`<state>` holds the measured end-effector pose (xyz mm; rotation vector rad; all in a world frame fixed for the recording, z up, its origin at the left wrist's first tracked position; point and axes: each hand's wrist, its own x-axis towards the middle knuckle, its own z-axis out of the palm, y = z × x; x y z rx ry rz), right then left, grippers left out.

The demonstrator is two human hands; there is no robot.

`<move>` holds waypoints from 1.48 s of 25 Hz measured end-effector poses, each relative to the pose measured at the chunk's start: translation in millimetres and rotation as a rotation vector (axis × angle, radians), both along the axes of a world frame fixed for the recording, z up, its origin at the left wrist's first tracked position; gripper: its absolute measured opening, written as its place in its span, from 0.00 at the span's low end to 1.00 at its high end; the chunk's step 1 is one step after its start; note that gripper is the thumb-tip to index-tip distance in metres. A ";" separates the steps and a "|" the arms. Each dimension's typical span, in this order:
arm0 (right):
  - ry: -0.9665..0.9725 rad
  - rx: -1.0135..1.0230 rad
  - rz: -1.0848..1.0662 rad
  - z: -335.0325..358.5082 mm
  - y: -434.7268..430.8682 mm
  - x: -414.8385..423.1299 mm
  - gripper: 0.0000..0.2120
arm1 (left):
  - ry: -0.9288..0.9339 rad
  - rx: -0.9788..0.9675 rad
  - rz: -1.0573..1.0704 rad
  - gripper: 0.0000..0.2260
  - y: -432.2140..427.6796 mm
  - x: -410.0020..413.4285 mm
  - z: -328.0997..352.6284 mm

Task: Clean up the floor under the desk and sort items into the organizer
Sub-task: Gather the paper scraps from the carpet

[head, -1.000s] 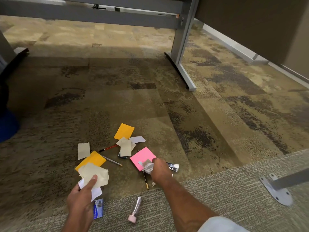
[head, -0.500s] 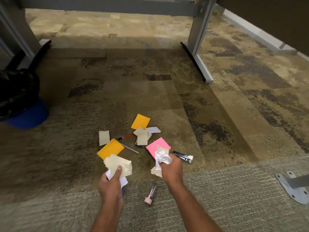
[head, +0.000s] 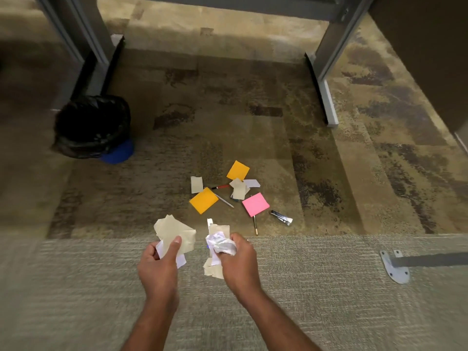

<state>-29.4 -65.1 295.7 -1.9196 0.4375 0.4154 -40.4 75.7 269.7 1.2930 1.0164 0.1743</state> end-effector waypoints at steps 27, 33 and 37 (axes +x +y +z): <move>-0.145 0.059 0.097 172.7 131.8 180.5 0.18 | 0.093 0.343 -0.128 0.08 152.4 158.9 182.4; -0.206 0.039 0.145 84.7 205.9 276.8 0.14 | 0.050 0.382 -0.106 0.03 216.8 241.3 88.3; -0.199 0.105 0.016 22.5 271.1 344.8 0.09 | 0.058 0.489 -0.070 0.02 262.4 285.3 33.2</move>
